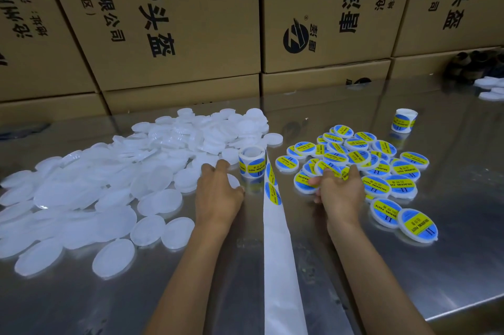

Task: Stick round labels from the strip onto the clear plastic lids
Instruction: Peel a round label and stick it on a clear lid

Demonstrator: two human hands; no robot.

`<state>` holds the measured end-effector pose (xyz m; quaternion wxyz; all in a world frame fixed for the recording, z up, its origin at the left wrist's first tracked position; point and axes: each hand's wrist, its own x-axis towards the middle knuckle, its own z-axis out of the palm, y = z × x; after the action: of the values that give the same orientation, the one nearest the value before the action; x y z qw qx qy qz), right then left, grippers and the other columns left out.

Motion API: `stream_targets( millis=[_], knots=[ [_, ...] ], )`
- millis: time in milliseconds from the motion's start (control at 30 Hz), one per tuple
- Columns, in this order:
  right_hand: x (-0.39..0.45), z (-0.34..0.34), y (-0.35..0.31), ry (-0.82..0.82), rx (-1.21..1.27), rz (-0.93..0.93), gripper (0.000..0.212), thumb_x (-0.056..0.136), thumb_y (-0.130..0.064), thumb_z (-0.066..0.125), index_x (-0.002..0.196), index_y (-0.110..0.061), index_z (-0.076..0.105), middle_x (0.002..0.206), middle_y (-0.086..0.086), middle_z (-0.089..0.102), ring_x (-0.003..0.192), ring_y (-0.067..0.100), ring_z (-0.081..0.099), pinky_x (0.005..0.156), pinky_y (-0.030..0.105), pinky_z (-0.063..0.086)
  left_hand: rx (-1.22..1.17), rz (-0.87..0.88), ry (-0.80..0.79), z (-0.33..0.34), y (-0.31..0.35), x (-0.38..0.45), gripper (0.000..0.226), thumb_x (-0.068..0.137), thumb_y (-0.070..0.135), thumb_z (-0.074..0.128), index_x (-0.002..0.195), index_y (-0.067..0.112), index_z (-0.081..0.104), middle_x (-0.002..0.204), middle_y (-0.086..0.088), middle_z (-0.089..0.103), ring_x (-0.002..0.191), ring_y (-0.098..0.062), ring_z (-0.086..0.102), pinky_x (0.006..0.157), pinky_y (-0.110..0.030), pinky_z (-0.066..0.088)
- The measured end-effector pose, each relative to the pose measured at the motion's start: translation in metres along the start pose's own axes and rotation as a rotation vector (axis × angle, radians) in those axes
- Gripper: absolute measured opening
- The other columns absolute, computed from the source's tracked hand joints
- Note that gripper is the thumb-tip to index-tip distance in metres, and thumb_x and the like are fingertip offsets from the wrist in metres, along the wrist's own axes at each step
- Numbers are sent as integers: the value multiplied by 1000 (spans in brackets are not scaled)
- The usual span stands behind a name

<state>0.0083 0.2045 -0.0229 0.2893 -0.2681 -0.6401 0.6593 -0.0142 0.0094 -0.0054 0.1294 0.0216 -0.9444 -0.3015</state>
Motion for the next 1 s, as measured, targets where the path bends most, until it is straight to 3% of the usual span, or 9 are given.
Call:
stream_targets(
  millis=[67,167,233,367,533,633,800,900,1000],
  knots=[
    [-3,-1,-1,6,-48,-96,65,95,-18,51,155,-19,25,59,-5,70,54,9,55,59,25,46,-117,-32,23,-1,0,2,52,86,13,70,133,21,51,127,-7,41,92,-28,57,75,-28,38],
    [-16,5,-8,-133,-200,-322,35,94,-17,57,128,-22,61,69,0,71,70,11,64,70,24,49,-316,-86,8,-4,0,7,51,82,2,68,128,23,57,117,-2,47,77,-15,52,68,-24,42],
    [-26,10,-8,-327,-307,-454,20,91,-15,62,109,-21,70,91,-5,72,86,15,64,80,27,50,-516,-141,-21,-6,1,8,46,80,-3,68,120,21,64,106,-1,56,78,-17,56,60,-22,47],
    [-34,15,2,-634,-578,-614,41,87,-20,69,128,-17,61,132,-5,56,123,14,46,102,22,34,-867,-227,-117,-9,4,7,29,82,-3,70,99,21,69,102,-8,67,85,-19,63,69,-27,53],
    [-34,15,8,-651,-624,-630,51,86,-22,71,134,-17,53,137,-4,51,125,15,43,97,15,26,-762,-201,-193,-3,4,6,19,90,-1,59,93,15,69,88,-6,65,65,-21,59,61,-33,54],
    [-34,17,11,-634,-602,-620,59,85,-25,74,137,-16,49,134,-2,52,123,17,42,93,15,26,-687,-198,-221,4,7,5,12,94,9,58,95,15,69,85,-6,67,56,-24,62,68,-42,60],
    [-33,18,11,-641,-550,-596,62,80,-29,78,135,-22,50,121,-5,61,117,18,52,98,32,42,-691,-191,-305,2,7,4,14,87,24,77,88,10,74,71,-5,69,51,-23,61,42,-26,49],
    [-35,17,8,-654,-474,-611,60,78,-24,79,131,-22,53,119,-8,61,116,15,55,98,38,46,-678,-192,-360,-2,4,4,23,84,32,80,75,12,74,53,-2,61,37,-15,48,38,-20,39],
    [-37,18,4,-650,-429,-619,58,77,-21,79,129,-22,54,119,-9,61,114,12,55,96,37,47,-729,-198,-432,-6,1,5,26,86,34,77,81,9,75,54,-4,56,34,-16,36,38,-19,31]
  ],
)
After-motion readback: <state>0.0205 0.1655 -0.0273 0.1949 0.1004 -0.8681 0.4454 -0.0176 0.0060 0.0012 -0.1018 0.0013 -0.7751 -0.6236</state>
